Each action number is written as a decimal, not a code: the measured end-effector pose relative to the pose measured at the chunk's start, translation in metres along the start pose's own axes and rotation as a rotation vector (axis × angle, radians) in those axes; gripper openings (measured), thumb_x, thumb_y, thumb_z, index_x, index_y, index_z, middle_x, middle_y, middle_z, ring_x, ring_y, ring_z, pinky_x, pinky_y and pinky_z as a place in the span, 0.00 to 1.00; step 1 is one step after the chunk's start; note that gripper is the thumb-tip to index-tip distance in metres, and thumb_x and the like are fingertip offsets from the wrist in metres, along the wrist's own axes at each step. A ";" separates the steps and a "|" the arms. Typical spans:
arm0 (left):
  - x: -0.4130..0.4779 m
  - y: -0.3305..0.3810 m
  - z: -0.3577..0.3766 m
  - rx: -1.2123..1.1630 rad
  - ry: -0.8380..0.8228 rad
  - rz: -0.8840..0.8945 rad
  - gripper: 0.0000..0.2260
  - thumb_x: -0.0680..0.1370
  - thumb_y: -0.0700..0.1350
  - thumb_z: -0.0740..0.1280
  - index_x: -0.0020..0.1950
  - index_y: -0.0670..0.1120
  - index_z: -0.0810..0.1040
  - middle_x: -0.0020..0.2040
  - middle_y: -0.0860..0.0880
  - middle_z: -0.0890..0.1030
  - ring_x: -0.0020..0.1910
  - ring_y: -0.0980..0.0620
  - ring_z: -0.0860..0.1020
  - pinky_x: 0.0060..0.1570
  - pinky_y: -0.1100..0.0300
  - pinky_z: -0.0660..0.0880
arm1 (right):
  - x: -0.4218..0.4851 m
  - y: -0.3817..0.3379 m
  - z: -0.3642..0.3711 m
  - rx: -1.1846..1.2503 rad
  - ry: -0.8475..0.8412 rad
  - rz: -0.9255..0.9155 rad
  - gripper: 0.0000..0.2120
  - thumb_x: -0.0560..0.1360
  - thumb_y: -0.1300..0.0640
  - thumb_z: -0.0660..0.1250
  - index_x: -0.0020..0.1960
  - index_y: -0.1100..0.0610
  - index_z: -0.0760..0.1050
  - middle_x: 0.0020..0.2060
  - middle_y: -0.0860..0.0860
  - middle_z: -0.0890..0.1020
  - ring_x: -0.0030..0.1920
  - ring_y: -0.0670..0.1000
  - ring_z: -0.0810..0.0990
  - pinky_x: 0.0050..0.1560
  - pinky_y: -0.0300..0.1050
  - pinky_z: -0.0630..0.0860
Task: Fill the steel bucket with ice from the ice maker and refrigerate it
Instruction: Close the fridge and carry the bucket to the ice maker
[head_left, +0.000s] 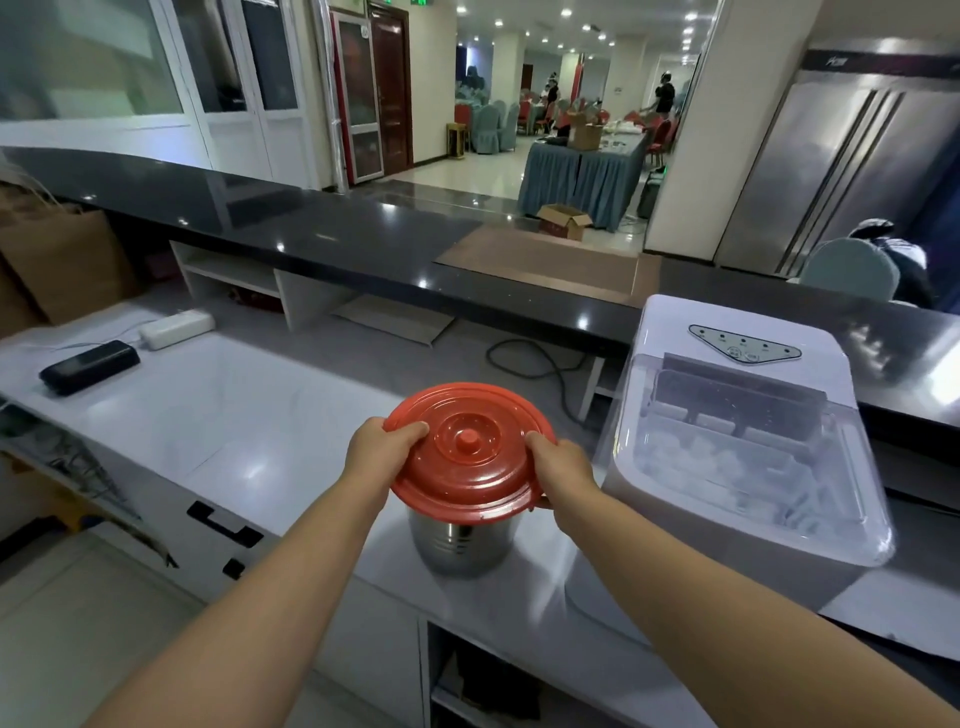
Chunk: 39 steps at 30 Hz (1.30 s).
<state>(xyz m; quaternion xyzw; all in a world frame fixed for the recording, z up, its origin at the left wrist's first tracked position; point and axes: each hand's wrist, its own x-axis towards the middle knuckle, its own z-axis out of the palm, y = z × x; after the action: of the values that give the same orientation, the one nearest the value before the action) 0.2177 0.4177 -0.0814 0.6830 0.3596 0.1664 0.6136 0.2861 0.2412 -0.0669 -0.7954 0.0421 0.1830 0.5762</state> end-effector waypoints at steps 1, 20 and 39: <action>0.001 0.000 0.001 0.001 0.000 -0.004 0.11 0.73 0.46 0.70 0.52 0.42 0.78 0.46 0.44 0.82 0.46 0.46 0.80 0.43 0.55 0.76 | 0.002 0.000 0.000 -0.008 0.001 0.004 0.11 0.74 0.47 0.62 0.37 0.53 0.70 0.39 0.57 0.81 0.43 0.61 0.82 0.47 0.62 0.80; -0.002 0.041 0.004 -0.007 0.049 0.073 0.10 0.73 0.46 0.67 0.51 0.43 0.77 0.44 0.44 0.82 0.42 0.47 0.80 0.38 0.57 0.76 | 0.009 -0.027 0.004 0.146 -0.005 0.039 0.25 0.73 0.51 0.58 0.67 0.60 0.65 0.55 0.59 0.78 0.54 0.61 0.78 0.59 0.59 0.74; 0.018 0.080 -0.043 -0.196 0.115 0.285 0.04 0.78 0.44 0.63 0.51 0.48 0.76 0.44 0.51 0.80 0.43 0.54 0.79 0.36 0.61 0.72 | 0.011 -0.078 0.032 0.264 -0.020 -0.172 0.06 0.77 0.54 0.61 0.54 0.52 0.68 0.48 0.53 0.77 0.48 0.53 0.78 0.47 0.51 0.78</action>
<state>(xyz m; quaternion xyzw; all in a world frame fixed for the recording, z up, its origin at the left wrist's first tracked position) 0.2239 0.4619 -0.0001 0.6535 0.2758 0.3246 0.6257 0.3099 0.2982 -0.0086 -0.7117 -0.0082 0.1340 0.6895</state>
